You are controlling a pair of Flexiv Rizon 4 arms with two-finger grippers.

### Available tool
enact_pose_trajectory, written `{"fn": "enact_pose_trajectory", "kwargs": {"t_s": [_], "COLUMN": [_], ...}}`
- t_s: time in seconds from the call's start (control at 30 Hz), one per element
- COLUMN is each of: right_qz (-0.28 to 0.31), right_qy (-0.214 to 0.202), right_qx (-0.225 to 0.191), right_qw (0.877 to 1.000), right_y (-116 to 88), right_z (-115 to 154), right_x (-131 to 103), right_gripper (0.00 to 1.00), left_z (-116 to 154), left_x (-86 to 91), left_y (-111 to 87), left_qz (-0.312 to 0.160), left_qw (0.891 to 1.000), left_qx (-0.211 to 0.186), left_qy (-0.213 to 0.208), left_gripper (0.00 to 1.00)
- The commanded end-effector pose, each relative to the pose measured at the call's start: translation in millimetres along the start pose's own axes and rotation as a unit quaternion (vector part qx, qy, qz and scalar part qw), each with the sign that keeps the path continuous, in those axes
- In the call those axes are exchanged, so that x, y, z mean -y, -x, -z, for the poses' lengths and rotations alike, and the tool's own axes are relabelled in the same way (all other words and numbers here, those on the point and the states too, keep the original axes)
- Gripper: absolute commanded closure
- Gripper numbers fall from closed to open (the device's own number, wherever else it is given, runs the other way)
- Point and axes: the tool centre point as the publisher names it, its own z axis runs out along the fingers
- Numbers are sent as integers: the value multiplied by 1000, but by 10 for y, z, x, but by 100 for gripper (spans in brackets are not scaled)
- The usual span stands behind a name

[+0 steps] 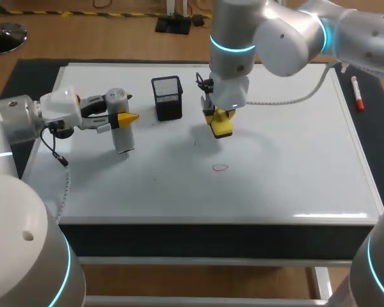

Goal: Pick up the inspection probe, press it on each red-marked spot on the whiteboard one by one, put down the probe, pick up the eraser, and wipe off all the red marks.

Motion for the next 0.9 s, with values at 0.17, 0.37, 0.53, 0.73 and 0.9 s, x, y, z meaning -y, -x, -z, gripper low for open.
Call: {"fn": "enact_pose_trajectory", "kwargs": {"t_s": [0.17, 0.37, 0.53, 0.73, 0.9], "right_qz": [2, -2, -1, -4, -7], "right_qy": [16, 23, 30, 34, 38], "right_qx": [-3, -1, -3, -5, -7], "right_qw": [1000, 1000, 1000, 999, 999], "right_y": [-3, -60, -104, -149, -183], "right_z": [-102, -188, -265, -297, -326], "right_x": [147, 158, 135, 157, 157], "right_gripper": [100, 100, 100, 100, 100], "left_z": [-3, -3, -3, -3, -3], "left_x": [5, 5, 5, 5, 5], "left_y": [-1, -1, -1, -1, -1], "left_qz": [-1, -1, -1, -1, -1], "left_qw": [1000, 1000, 1000, 1000, 1000], "left_qx": [1, 1, 1, 1, 1], "left_qy": [-1, -1, -1, -1, -1], "left_gripper": [100, 100, 100, 100, 100]}}
